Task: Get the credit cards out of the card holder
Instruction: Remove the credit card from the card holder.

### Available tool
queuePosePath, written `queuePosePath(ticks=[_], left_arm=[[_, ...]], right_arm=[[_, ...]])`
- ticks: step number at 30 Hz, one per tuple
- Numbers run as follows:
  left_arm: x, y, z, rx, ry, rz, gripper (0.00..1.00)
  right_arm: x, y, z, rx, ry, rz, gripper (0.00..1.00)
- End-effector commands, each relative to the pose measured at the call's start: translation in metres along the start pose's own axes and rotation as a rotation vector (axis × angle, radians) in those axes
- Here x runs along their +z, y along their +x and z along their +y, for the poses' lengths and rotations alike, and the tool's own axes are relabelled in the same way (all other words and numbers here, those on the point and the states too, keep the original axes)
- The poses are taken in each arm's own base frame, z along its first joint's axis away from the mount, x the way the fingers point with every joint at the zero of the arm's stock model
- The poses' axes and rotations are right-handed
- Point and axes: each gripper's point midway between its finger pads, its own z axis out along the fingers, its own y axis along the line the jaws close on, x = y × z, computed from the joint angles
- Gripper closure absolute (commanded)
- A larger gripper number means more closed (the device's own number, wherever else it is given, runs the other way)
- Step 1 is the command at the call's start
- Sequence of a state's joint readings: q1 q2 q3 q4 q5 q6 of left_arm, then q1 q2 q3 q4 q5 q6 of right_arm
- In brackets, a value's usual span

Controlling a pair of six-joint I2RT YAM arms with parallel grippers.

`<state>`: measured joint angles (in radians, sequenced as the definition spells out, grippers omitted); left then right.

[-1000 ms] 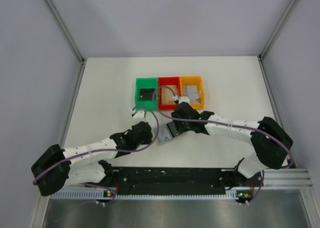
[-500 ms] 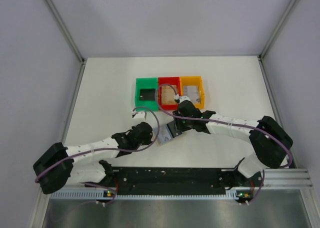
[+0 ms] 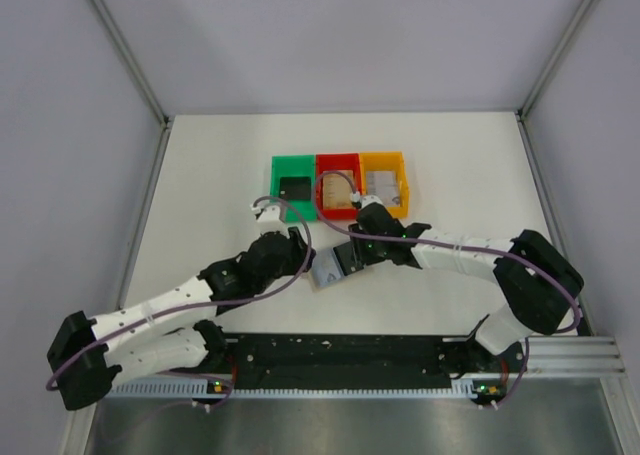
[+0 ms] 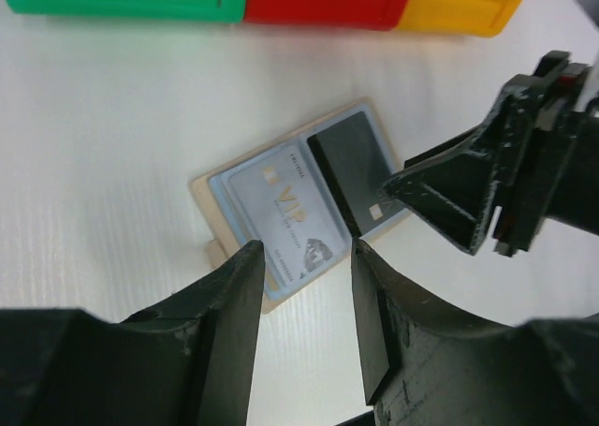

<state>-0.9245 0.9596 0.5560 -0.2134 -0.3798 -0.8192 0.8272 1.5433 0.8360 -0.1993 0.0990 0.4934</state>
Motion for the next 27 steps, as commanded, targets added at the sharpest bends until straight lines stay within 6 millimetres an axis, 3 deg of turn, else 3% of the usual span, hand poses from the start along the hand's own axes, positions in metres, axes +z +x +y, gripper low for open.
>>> queuePosePath(ticks=[1,8,12,20,27], left_arm=[[-0.009,-0.024,-0.030,-0.010,0.103,-0.042,0.53],[0.017,-0.008,-0.060,-0.075,0.198,0.017,0.59],[0.039,0.000,-0.064,-0.091,0.182,0.038,0.64],[0.072,0.021,-0.050,-0.087,0.110,0.093,0.73],[0.085,0.047,-0.030,-0.101,0.058,0.148,0.78]], right_arm=[[0.004,-0.009,0.005,0.012,-0.032,-0.032,0.64],[0.007,-0.005,0.001,0.015,-0.019,-0.028,0.66],[0.008,-0.005,-0.002,0.022,-0.013,-0.030,0.64],[0.010,-0.002,0.003,0.023,-0.043,-0.019,0.64],[0.014,0.004,0.002,0.028,-0.048,-0.002,0.66]])
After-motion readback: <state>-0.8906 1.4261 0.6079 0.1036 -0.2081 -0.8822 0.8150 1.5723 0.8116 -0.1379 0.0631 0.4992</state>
